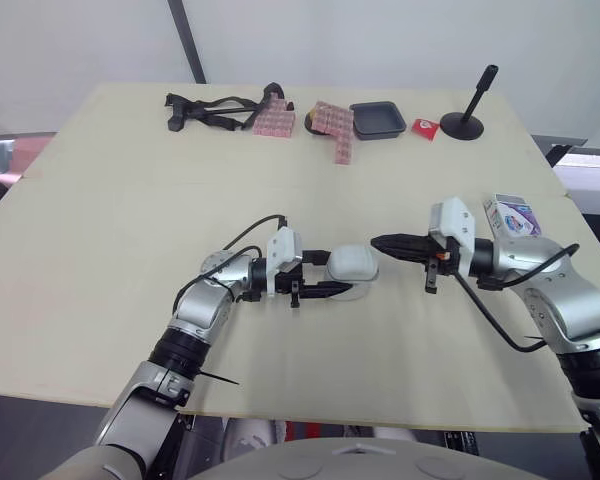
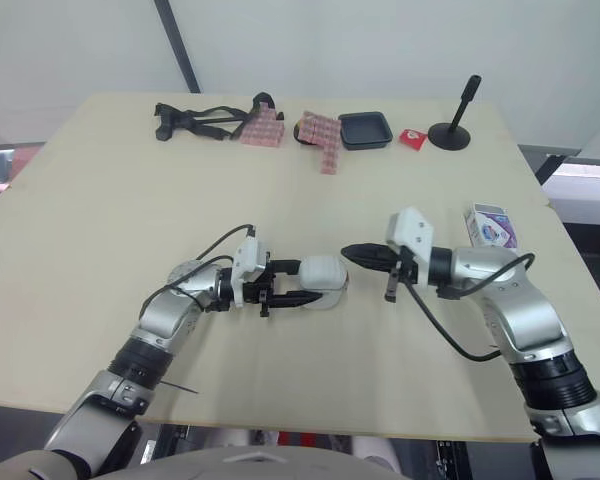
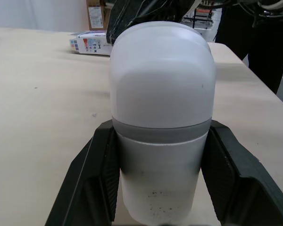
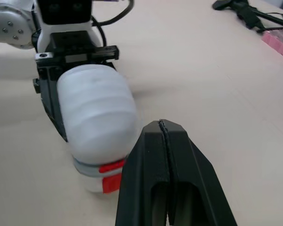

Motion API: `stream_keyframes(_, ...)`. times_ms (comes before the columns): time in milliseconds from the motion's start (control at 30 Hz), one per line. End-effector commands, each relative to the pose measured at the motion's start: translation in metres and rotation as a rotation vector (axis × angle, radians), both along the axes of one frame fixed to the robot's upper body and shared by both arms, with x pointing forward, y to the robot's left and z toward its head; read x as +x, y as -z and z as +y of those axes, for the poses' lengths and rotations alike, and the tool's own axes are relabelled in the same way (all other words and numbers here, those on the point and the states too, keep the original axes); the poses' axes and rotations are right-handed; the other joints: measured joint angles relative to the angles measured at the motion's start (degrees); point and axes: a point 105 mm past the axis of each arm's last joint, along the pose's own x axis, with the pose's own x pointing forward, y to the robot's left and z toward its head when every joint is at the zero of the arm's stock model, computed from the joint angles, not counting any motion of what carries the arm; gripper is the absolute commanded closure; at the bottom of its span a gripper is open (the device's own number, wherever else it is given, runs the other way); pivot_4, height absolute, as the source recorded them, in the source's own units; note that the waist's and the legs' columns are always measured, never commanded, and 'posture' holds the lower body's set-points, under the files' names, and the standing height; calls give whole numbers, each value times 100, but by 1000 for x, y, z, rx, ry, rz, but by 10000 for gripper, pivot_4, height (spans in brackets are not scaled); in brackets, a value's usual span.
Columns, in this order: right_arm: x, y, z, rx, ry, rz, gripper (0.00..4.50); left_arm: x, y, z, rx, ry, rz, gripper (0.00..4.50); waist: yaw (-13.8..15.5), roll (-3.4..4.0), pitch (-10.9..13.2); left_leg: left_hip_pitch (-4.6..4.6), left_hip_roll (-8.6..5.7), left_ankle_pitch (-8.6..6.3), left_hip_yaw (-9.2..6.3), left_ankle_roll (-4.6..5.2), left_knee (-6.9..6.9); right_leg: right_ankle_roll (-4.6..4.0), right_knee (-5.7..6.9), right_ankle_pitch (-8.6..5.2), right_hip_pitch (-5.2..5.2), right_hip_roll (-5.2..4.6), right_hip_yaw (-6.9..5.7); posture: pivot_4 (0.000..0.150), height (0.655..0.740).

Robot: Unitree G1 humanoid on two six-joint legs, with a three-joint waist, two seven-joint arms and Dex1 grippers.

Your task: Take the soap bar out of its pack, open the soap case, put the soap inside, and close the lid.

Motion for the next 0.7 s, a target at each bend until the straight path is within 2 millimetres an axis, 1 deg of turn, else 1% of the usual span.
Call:
stream_keyframes(33,-2,-16,-14,29,13,-86,44684,2,-10,3,-22,-11,-31,26139,6,0,0,-2,1,0,0,0,-2,0,-2,0,0,2,-1,1500,7400)
stream_keyframes(200,-10,-9,-23,25,-3,-62,44684,2,-10,4,-24,-13,-23,26139,17,-1,1,-7,2,-2,-1,-1,-9,0,-15,0,-1,3,-7,1500,7400)
stream_keyframes(233,-12,-8,-23,26,-12,-75,39186,2,-10,4,-24,-12,-20,26139,13,-1,1,-7,3,-2,-1,-1,-9,0,-15,0,-1,2,-6,1500,7400)
stream_keyframes(267,-14,-8,-23,30,-24,-85,36831,2,-9,4,-25,-12,-15,26139,7,-1,1,-7,3,-2,-1,-1,-9,0,-15,0,-1,1,-6,1500,7400)
stream_keyframes(333,-19,-7,-22,28,-50,-121,29886,1,-9,4,-28,-12,-3,26139,-3,-1,1,-4,3,-1,-1,-1,-9,0,-14,0,-1,-1,-7,1500,7400)
stream_keyframes(633,-41,19,-24,-23,-145,-127,350,4,-18,10,-63,-34,134,26139,-7,-2,2,-7,2,-2,-1,-1,-9,0,-14,0,-2,-1,-7,1500,7400)
stream_keyframes(700,-44,23,-25,-35,-159,-136,350,3,-22,11,-73,-28,196,26139,-6,-3,2,-7,3,-2,-1,-1,-9,0,-14,0,-3,-1,-7,1500,7400)
